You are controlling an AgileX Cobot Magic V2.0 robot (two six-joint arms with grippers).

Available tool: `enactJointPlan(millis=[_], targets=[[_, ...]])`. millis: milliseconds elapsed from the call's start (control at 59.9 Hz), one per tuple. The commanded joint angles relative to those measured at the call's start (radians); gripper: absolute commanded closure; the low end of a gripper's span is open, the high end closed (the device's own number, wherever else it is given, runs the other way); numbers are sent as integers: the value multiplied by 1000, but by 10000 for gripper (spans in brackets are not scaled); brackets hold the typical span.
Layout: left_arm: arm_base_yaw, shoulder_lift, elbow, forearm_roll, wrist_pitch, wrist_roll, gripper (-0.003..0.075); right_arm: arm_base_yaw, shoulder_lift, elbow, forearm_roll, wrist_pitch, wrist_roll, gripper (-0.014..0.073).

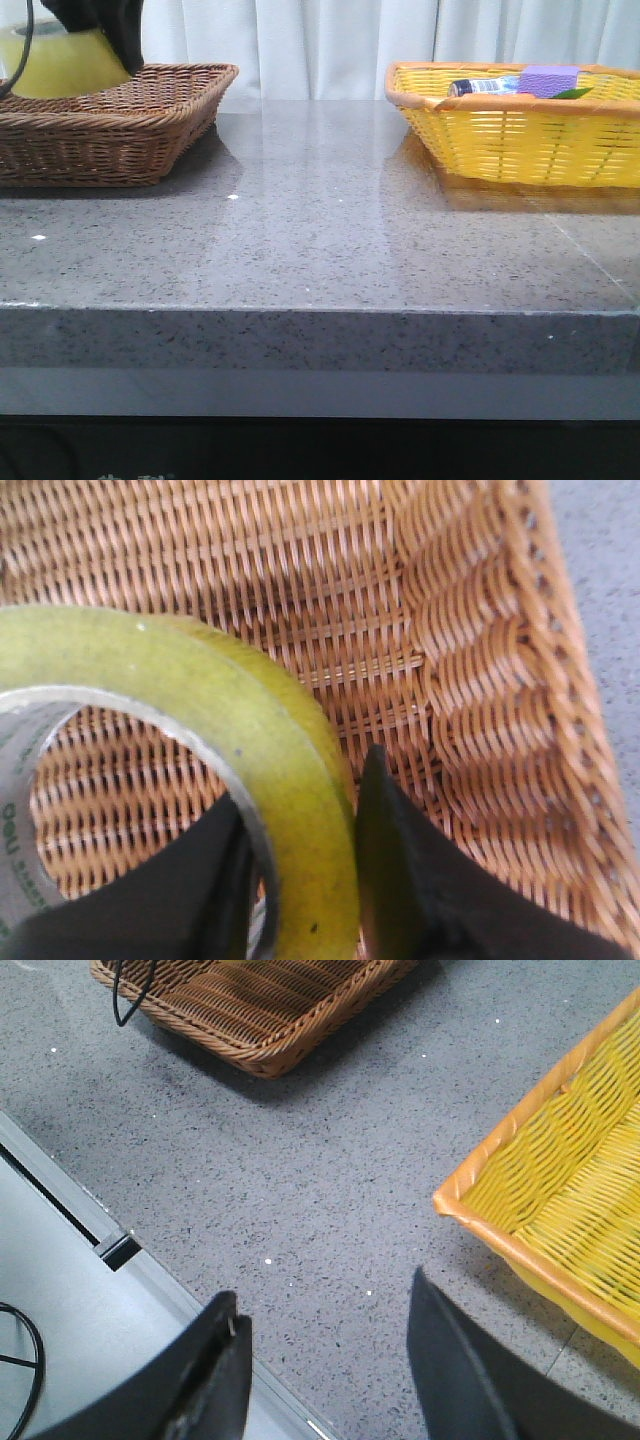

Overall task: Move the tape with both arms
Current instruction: 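Carry the tape with the left gripper into the brown basket, then open the left gripper and withdraw it from the brown basket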

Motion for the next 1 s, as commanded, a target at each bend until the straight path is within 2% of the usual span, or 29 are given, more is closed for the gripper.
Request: enactJointPlan(millis=[0, 217, 284, 501, 735, 885, 985], targets=[[0, -44, -40, -2, -10, -10, 531, -5, -2, -26, 17, -67, -4, 201], [0, 2, -40, 4, -8, -10, 528, -5, -2, -26, 17, -67, -4, 201], [0, 10, -40, 4, -6, -10, 503, -5, -2, -26, 17, -67, -4, 201], [-2, 4, -59, 7, 14, -4, 234, -5, -2, -26, 17, -67, -4, 201], [-15, -89, -104, -16, 14, -1, 226, -5, -2, -26, 17, -67, -4, 201], [-13, -208, -102, -205, 14, 83, 226, -5, -2, -26, 17, -67, -4, 201], [-15, -299, -69, -230, 14, 99, 226, -5, -2, -26, 17, -67, -4, 201]])
